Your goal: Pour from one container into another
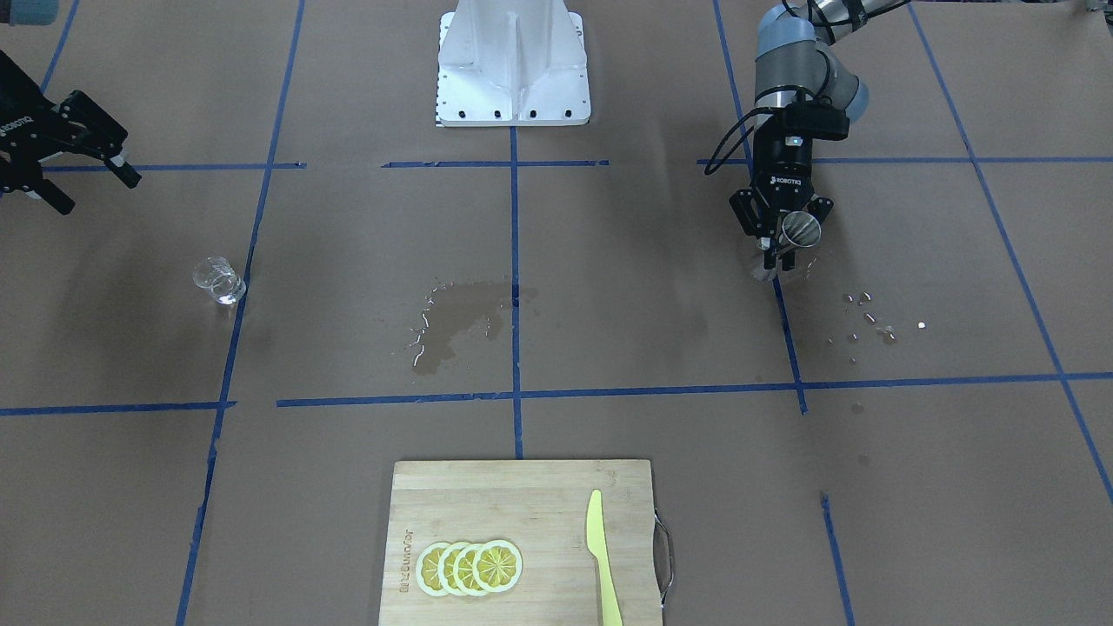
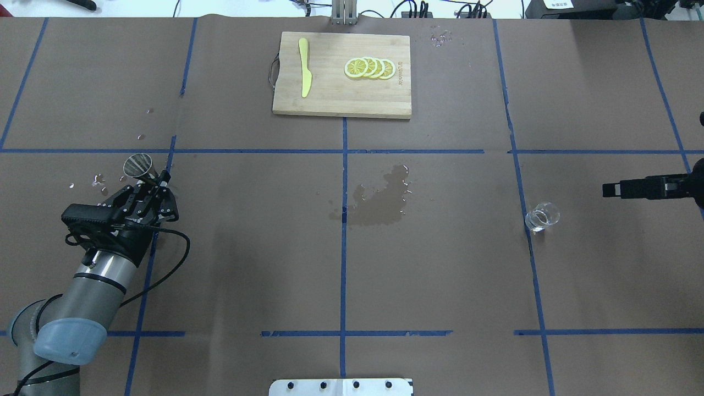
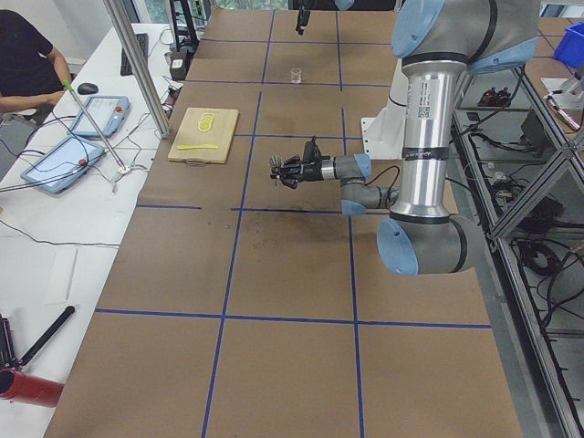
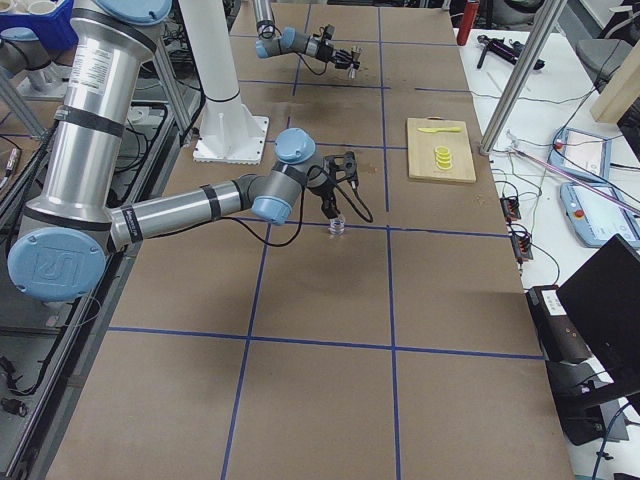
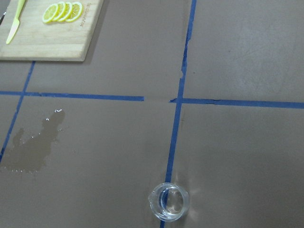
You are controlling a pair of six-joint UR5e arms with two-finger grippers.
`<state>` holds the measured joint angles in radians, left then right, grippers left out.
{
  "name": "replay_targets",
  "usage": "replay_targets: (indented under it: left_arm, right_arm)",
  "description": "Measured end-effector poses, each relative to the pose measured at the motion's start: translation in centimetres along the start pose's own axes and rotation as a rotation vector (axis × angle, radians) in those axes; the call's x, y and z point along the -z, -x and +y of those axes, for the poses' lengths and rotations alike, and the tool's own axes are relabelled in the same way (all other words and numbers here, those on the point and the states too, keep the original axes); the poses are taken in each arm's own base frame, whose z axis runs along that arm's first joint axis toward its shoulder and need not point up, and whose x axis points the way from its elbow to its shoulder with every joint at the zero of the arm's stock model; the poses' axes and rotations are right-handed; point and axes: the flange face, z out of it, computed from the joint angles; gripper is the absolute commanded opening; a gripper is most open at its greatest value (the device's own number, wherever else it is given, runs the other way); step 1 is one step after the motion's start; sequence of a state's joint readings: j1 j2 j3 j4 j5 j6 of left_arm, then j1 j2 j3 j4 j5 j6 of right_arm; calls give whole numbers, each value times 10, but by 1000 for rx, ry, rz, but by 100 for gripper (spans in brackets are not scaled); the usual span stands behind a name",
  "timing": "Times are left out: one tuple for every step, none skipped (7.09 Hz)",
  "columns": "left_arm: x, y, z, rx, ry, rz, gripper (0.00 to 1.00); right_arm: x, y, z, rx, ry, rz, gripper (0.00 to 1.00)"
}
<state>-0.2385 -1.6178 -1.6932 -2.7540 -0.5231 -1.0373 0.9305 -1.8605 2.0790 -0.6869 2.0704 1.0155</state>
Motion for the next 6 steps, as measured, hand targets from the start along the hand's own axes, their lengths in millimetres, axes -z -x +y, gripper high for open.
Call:
replay_targets:
  left_arm:
    - [-1,-6,-1,8,-2,4,0]
    - [-2,-11,-2,15,-5,8,0]
    - [-3,-15,-2,19,-6,10,0]
    - [-3,-18,-2,22,-7,12,0]
    - [-4,-22,-2,25,-8,14,0]
    - [-5,-24,-2,27,-9,15,0]
  right_arm:
    - [-12,4,18,-7,-57,17,100]
    - [-29,9,36,-5,-117,58,100]
    - [-48,19,55,-7,-196,107,100]
    - [-65,27,77,-6,-284,158,100]
    - [-84,40,110,29,-390,225,99]
    - [-99,53,143,66,-477,274,99]
